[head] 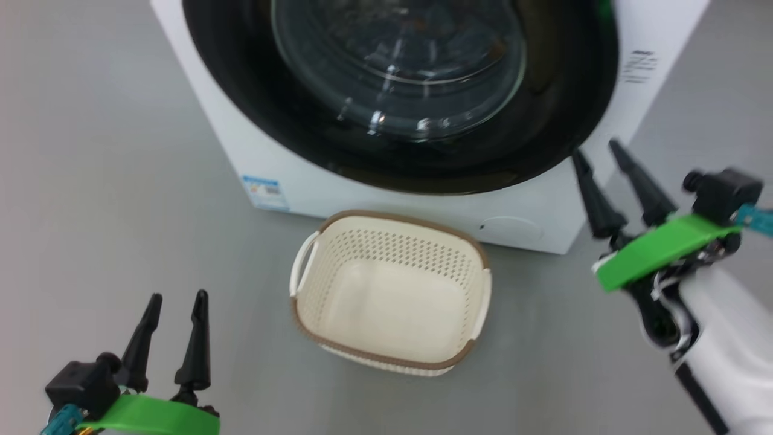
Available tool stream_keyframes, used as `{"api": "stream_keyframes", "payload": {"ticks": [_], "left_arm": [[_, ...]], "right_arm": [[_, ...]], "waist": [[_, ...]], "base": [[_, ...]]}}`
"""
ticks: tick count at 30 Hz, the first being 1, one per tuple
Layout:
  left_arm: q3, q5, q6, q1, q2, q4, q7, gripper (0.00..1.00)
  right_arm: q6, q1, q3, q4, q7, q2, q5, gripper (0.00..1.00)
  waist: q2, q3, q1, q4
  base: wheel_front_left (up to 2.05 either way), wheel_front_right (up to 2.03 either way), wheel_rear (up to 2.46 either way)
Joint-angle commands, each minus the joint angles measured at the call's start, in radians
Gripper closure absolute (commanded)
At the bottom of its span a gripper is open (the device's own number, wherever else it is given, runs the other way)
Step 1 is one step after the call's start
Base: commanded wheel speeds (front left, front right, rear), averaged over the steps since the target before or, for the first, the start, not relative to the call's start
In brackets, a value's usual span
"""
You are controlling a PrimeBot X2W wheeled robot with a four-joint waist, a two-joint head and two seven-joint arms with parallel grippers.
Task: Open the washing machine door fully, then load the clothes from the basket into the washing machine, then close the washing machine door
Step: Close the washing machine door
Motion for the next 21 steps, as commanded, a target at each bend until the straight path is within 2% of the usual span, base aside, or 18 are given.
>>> {"api": "stream_keyframes", "payload": {"ticks": [1, 11, 21], "left_arm": [[0.041, -0.001, 0.004, -0.001, 0.038, -0.029, 0.002, 0.0], [0.05, -0.007, 0.029, 0.065, 0.057, -0.072, 0.018, 0.0], [0.077, -0.034, 0.045, 0.102, 0.062, -0.108, 0.011, 0.0]], "right_arm": [[0.0, 0.037, 0.008, -0.03, -0.005, 0.007, -0.017, 0.0], [0.0, 0.178, -0.02, -0.054, -0.005, 0.04, -0.051, 0.0], [0.0, 0.26, -0.094, -0.075, -0.005, 0.041, -0.108, 0.0]], "waist": [[0.0, -0.076, 0.0, -0.078], [0.0, -0.164, 0.0, -0.22], [0.0, -0.183, 0.0, -0.299]], "base": [[0.0, 0.0, 0.0], [0.0, 0.0, 0.0], [0.0, 0.0, 0.0]]}}
